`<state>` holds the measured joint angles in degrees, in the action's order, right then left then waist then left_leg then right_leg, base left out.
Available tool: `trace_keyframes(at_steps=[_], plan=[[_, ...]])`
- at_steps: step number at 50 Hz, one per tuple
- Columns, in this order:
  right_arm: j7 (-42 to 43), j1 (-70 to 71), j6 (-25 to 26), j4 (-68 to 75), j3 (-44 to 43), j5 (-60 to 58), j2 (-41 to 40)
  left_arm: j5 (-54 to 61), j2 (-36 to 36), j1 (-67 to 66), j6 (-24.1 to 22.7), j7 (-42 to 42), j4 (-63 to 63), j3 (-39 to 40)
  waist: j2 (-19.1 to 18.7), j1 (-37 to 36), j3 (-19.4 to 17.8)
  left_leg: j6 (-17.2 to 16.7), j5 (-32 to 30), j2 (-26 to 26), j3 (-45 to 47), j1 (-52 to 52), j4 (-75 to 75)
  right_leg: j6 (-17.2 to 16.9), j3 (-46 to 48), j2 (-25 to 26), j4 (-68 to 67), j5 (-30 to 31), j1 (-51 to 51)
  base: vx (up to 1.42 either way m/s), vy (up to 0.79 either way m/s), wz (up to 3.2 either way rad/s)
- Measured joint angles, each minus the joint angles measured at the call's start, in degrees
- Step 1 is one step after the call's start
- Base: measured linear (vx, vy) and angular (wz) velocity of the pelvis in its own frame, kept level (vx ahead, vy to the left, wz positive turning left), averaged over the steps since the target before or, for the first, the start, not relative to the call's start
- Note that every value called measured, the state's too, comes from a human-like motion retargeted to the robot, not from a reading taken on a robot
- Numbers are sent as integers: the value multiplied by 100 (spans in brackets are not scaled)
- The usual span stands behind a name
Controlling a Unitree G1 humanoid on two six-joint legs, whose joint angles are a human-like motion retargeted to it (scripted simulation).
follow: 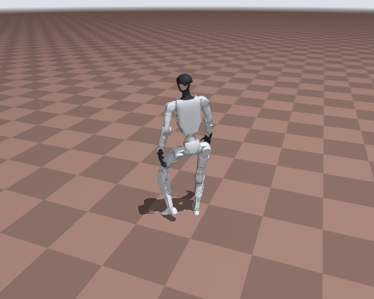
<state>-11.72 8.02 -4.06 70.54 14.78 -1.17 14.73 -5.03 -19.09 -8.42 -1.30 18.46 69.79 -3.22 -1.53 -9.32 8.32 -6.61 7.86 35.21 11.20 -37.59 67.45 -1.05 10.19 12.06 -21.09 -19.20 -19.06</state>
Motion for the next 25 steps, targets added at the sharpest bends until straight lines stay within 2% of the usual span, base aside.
trace_keyframes(at_steps=[5,7,11,13,15,20,25], plan=[[53,-226,19,218,-180,95,96,47,23,89,-18,-39,-87,-133,-138,-273,-28,-30,10,375,-562,-393,682,85,-262,449,423,270,287,3,-9,-58],[21,-245,24,285,-312,121,140,56,-35,220,-25,-38,-139,-239,-14,-270,-17,-67,-142,214,-723,-564,724,90,-425,457,1572,805,807,5,-8,-11],[47,-396,27,297,-302,119,154,0,-39,213,-75,-97,-287,-303,-186,-404,9,-143,-213,390,-1015,-693,811,121,-580,727,1728,976,922,2,-4,-40],[22,-402,39,259,-358,117,181,-28,-94,292,-82,-111,-378,-370,-6,-318,31,-140,-291,145,-948,-703,613,93,-602,554,2164,1146,1082,5,-4,25],[28,-458,31,222,-340,108,157,-54,-114,284,-109,-147,-446,-399,-76,-327,76,-147,-316,206,-1014,-739,467,91,-627,655,2319,1275,1133,0,0,0],[3,-541,34,46,-348,127,221,-97,-176,314,-147,-201,-608,-477,77,-185,220,-200,-584,-46,-859,-654,-125,69,-545,470,2283,1204,985,0,0,0],[53,-638,3,-106,-301,125,219,-134,-176,235,-171,-263,-661,-522,-21,-142,376,-162,-663,70,-838,-702,-340,91,-502,575,2342,1286,906,0,0,-4]])
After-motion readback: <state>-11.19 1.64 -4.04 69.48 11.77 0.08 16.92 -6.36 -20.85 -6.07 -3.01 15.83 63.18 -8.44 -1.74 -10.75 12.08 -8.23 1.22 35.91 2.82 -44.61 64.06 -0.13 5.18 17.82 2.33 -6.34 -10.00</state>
